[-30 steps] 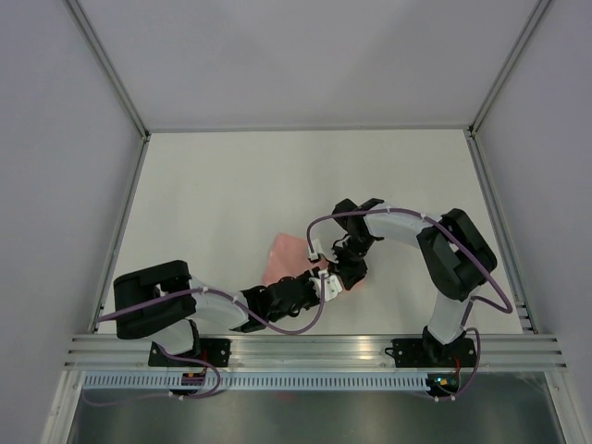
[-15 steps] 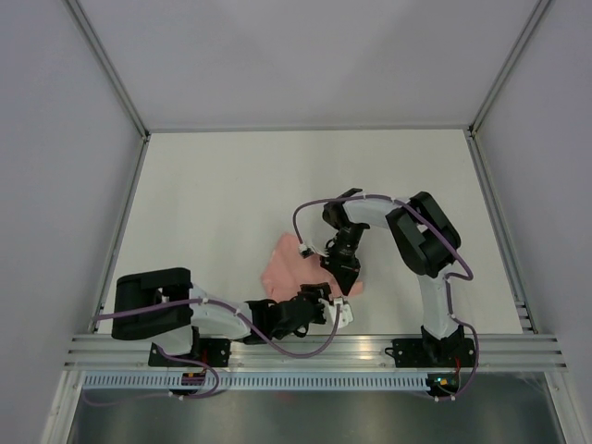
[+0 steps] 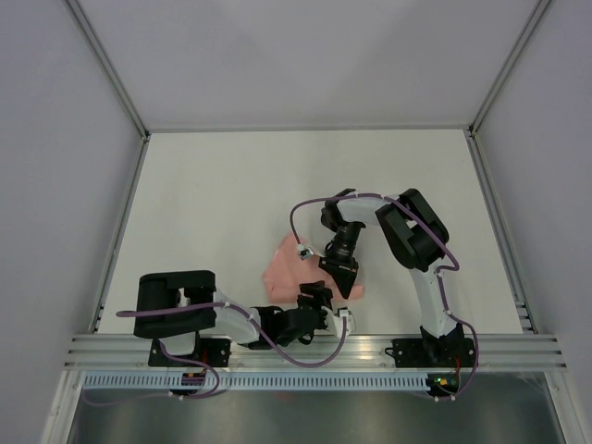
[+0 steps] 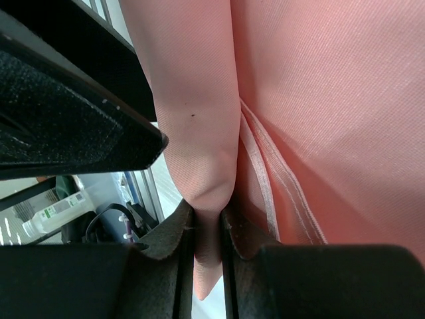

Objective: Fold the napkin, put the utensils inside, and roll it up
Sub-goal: Roll the napkin at the center of the board.

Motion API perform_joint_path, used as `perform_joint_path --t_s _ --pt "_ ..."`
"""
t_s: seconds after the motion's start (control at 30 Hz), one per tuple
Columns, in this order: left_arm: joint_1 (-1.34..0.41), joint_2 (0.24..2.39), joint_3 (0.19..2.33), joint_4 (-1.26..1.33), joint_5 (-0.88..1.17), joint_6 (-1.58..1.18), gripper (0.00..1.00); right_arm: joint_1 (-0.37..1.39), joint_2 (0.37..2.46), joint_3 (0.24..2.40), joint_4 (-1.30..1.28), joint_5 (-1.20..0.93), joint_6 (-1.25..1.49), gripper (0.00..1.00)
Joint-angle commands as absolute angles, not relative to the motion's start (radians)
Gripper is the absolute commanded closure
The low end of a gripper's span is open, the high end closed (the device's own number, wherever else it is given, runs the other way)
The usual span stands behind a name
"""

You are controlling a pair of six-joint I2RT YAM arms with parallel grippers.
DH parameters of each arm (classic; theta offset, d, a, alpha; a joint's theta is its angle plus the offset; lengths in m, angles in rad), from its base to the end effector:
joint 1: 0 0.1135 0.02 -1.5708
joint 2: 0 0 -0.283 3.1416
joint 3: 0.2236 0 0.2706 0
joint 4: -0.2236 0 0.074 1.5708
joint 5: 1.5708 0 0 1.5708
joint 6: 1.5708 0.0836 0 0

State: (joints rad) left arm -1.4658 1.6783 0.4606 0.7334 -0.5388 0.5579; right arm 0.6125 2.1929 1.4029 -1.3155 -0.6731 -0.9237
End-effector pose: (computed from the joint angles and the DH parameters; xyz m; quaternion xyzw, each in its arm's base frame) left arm 0.0769 -0.3206 0.1002 0.6266 0.5542 -0.0137 0.5477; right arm 0.2501 0.2394 0.0784 0.5697 -0.7154 -0.3533 0.1970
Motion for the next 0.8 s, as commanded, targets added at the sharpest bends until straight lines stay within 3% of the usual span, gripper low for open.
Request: perform_joint_path --t_s 0.0,0.13,0.3,0.5,0.63,0.77 --pt "-1.47 1.735 0.46 0.735 -0.552 0.591 0.29 0.617 2.26 1.407 -1.127 -0.54 -0.953 0.93" --pt "-1.468 1.761 0.485 0.666 -0.531 0.558 0.36 0.611 2.269 1.416 -1.14 -0.551 -0.956 0.93" --pt "-1.465 1.775 0.505 0.566 -0.486 0.497 0.64 0.604 2.276 1.424 -1.141 -0.558 -0.957 0.93" --pt "-1.456 1.769 0.511 0.531 -0.43 0.414 0.84 0.601 2.267 1.42 -1.138 -0.58 -0.956 0.92" --pt "-1.445 1.759 0.511 0.506 -0.358 0.37 0.98 0.594 2.232 1.411 -1.132 -0.613 -0.951 0.79" --pt "-1.413 1.733 0.503 0.492 -0.266 0.304 0.98 0.58 2.136 1.388 -1.117 -0.647 -0.937 0.65"
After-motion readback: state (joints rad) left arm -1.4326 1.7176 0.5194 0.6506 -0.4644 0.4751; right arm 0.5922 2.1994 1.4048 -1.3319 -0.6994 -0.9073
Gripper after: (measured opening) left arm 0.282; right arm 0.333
